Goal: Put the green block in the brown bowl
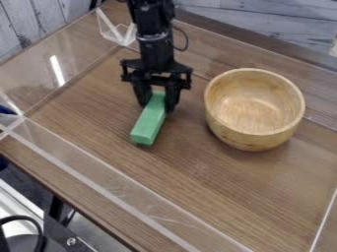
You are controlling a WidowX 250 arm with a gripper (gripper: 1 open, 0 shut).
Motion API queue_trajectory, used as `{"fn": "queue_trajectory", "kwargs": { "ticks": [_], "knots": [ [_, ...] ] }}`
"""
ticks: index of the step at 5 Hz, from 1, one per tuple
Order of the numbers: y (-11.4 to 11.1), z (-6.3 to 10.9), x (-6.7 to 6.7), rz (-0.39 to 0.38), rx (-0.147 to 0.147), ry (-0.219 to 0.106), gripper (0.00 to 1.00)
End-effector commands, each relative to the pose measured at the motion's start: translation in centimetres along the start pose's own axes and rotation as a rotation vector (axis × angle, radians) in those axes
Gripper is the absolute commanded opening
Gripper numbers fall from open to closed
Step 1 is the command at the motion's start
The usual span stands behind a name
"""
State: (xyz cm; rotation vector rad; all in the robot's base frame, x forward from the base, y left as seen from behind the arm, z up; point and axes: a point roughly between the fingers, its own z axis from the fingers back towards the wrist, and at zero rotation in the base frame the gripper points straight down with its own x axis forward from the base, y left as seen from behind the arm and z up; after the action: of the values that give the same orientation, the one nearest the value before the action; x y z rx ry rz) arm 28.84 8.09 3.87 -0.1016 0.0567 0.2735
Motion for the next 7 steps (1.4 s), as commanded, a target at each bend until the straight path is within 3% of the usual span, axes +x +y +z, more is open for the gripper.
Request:
{"fn": "queue_trajectory", "kwargs": {
  "ticks": [1,2,3,4,5,6,7],
  "knots": [
    [-0.8,3.9,1.1,0.033,-0.002,-0.136,0.0],
    [-2.3,6.0,1.9,0.064,-0.01,-0.197,0.0],
    [-4.6,7.8,2.8,0.016,-0.063,-0.202,0.0],
    [-7.0,8.4,2.5,0.011,-0.065,-0.193,0.0],
    [-10.1,8.3,2.3,-0.108,-0.057,-0.173,0.0],
    [-11.5,8.7,1.7,-0.204,-0.053,-0.155,0.0],
    [-13.1,9.1,1.7,-0.213,-0.066,-0.134,0.0]
  ]
}}
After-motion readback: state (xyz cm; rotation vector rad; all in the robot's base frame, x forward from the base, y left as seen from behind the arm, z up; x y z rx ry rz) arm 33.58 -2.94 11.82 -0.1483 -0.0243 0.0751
